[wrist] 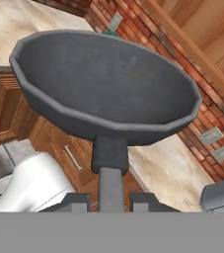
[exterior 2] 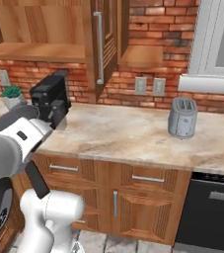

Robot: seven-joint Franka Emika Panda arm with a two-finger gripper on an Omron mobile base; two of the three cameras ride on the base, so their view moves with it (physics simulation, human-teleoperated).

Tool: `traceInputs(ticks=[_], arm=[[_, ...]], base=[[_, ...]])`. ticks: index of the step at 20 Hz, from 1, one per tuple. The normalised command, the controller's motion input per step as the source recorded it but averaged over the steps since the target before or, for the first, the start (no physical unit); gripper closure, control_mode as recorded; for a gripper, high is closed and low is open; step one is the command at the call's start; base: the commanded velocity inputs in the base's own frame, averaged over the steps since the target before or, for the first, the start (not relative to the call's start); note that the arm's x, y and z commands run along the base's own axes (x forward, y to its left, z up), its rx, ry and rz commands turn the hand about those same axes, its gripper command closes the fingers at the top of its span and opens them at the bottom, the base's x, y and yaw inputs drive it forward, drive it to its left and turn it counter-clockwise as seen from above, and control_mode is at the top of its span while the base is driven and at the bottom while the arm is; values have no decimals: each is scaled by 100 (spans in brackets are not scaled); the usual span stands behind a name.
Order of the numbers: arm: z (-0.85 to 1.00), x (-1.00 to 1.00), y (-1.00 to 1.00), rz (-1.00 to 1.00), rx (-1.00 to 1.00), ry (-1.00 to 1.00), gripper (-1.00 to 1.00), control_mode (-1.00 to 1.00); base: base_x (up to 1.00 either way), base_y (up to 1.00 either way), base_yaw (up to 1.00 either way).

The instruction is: Pick the pan from the cabinet and place it on the stove. Then turn on the stove burner for the pan.

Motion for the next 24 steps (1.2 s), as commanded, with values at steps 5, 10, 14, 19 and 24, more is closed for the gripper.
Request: traceInputs(ticks=[5, 10, 14, 19, 24], arm=[[0, 0, 0, 0, 0, 0, 100, 100], [0, 0, 0, 0, 0, 0, 100, 100], [0, 0, 0, 0, 0, 0, 100, 100], [0, 0, 0, 0, 0, 0, 100, 100], [0, 0, 0, 0, 0, 0, 100, 100]], base=[[-58, -24, 16], [-64, -5, 24], [-61, -8, 25], [-51, -25, 27], [-30, -18, 32]])
